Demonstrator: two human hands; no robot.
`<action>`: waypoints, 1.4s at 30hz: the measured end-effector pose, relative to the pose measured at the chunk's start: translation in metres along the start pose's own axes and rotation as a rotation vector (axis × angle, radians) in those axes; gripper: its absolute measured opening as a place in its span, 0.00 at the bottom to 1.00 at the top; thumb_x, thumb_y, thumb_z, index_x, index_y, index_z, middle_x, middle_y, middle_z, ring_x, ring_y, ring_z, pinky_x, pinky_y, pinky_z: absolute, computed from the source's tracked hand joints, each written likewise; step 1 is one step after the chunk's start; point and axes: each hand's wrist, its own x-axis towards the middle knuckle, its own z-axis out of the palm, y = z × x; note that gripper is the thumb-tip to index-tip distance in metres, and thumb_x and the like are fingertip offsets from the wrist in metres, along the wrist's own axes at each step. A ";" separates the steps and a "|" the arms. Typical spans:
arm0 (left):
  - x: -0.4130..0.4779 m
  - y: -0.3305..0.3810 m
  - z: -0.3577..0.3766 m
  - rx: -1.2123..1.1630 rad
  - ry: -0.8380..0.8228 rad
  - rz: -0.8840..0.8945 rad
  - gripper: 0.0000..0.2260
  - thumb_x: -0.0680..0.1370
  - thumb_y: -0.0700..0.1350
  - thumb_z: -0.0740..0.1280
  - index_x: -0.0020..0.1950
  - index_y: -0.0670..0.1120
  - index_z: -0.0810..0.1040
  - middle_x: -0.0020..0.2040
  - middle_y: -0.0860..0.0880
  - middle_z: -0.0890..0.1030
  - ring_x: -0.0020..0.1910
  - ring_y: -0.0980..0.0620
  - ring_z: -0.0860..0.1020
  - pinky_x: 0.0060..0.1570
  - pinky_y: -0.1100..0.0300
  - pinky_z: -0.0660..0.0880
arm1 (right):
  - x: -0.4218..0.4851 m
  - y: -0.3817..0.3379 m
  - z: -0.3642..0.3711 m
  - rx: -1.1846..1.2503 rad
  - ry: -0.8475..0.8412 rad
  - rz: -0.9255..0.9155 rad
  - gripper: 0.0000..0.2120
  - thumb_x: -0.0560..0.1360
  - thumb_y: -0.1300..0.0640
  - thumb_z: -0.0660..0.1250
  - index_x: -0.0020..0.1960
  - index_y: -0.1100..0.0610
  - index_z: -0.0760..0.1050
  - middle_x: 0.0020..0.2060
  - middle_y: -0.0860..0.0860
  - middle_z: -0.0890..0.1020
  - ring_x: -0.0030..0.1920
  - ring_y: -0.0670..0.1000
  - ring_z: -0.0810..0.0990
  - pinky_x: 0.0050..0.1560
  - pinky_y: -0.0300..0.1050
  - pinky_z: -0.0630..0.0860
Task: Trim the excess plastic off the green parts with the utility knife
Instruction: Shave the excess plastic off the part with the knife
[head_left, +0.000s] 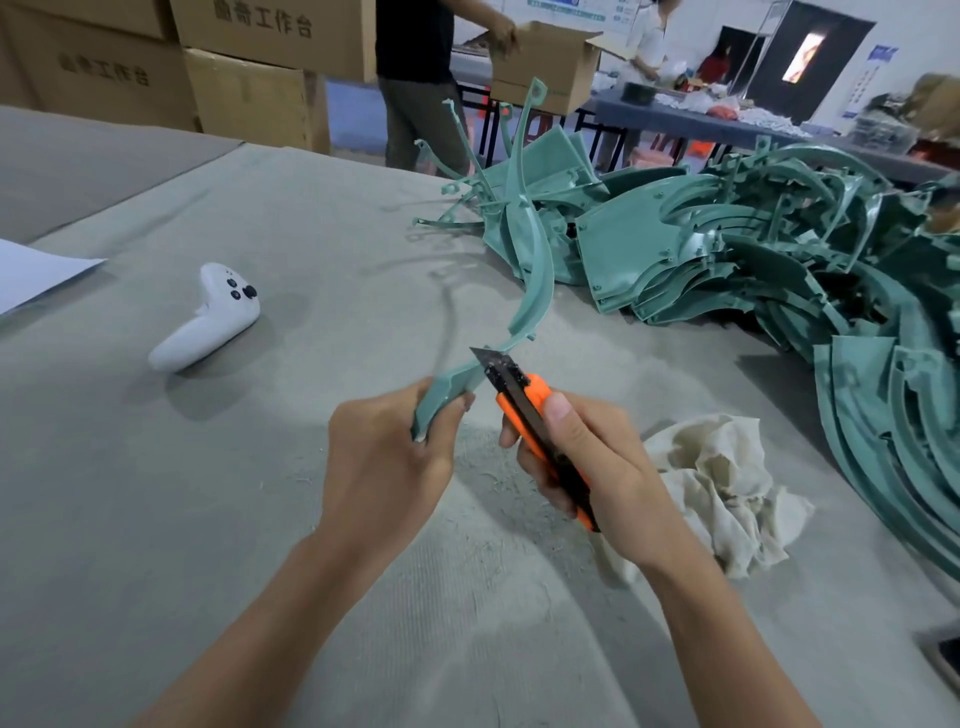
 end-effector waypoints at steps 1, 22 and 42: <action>0.000 0.000 0.000 -0.006 -0.002 0.009 0.26 0.74 0.43 0.69 0.28 0.58 0.55 0.24 0.56 0.66 0.22 0.58 0.62 0.23 0.70 0.56 | 0.001 0.001 -0.001 0.038 -0.022 0.031 0.22 0.81 0.45 0.54 0.43 0.60 0.77 0.28 0.52 0.72 0.23 0.48 0.66 0.23 0.39 0.63; 0.001 -0.001 -0.004 0.063 0.041 0.074 0.14 0.74 0.41 0.70 0.42 0.48 0.64 0.20 0.55 0.57 0.22 0.60 0.61 0.24 0.74 0.56 | 0.005 0.004 -0.015 -0.030 0.217 0.115 0.25 0.84 0.44 0.52 0.40 0.60 0.74 0.26 0.50 0.71 0.21 0.46 0.64 0.21 0.37 0.61; -0.002 -0.009 -0.009 0.149 0.006 0.130 0.23 0.64 0.24 0.73 0.54 0.43 0.85 0.44 0.51 0.86 0.30 0.53 0.75 0.28 0.60 0.71 | 0.005 0.008 -0.019 -0.035 0.157 0.142 0.26 0.85 0.44 0.51 0.39 0.60 0.74 0.25 0.52 0.71 0.20 0.49 0.63 0.22 0.41 0.60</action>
